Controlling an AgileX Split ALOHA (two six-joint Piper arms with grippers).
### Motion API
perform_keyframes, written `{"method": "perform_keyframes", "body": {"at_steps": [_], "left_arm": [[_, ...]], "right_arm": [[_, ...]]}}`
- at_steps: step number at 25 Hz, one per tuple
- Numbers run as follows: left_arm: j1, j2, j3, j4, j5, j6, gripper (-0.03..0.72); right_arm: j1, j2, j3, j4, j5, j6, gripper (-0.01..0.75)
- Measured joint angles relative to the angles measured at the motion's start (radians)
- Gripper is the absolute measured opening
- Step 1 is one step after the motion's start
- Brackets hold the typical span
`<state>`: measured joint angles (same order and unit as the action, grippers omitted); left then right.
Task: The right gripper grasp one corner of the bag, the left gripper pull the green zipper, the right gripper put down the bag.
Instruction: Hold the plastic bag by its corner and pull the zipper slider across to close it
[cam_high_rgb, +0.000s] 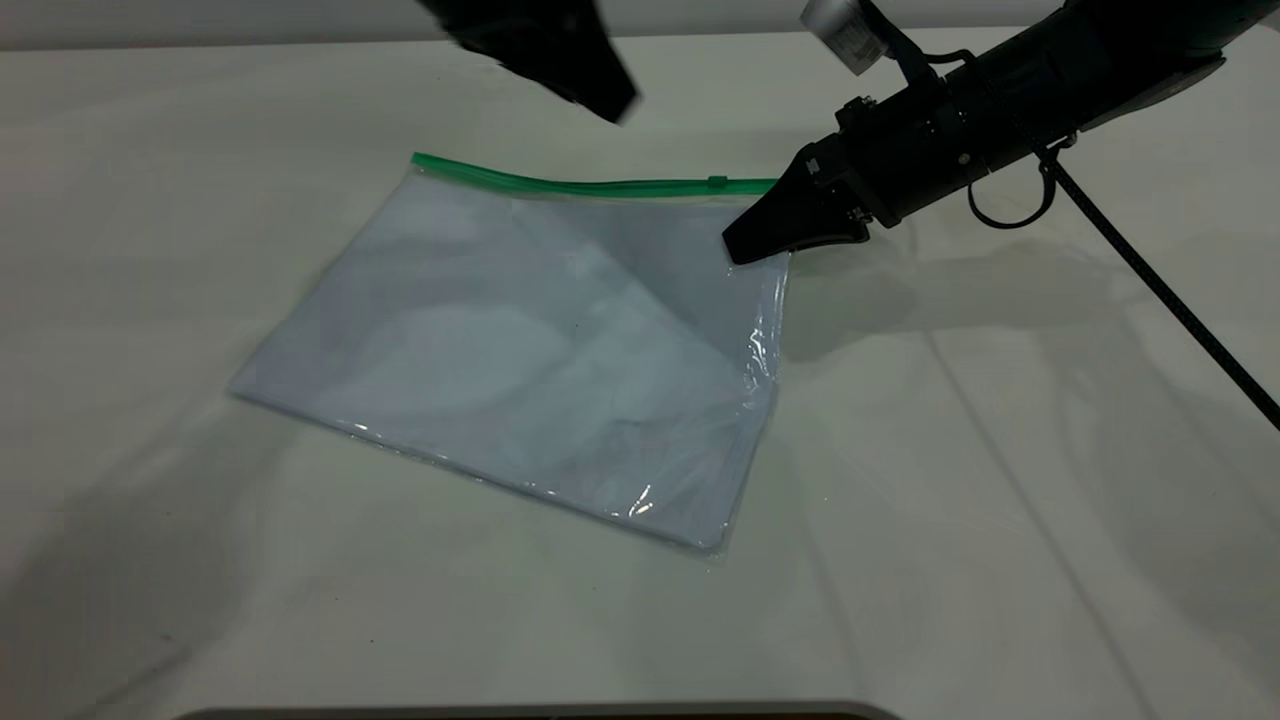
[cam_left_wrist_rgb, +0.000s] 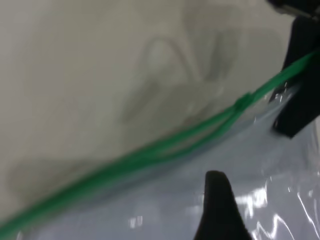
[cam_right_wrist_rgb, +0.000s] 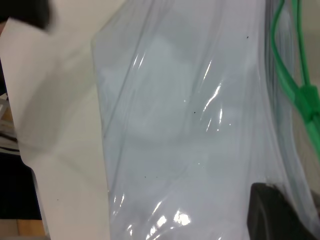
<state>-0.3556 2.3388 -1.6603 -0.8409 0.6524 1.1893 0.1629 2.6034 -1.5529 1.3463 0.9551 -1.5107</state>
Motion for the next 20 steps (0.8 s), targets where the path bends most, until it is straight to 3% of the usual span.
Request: {"method": "perform_keyframes", "body": {"at_steps": [11,20], "left_arm": [[-0.055,0.257,-0.288,-0.01,0.051,0.098,0.555],[-0.077,0.321,-0.375,-0.052,0.117,0.129,0.55]], "right_arm": [[0.0,0.0,0.0,-0.006,0.0,0.0,0.035],[0.0,0.0,0.0,-0.012,0.016,-0.005,0.035]]}}
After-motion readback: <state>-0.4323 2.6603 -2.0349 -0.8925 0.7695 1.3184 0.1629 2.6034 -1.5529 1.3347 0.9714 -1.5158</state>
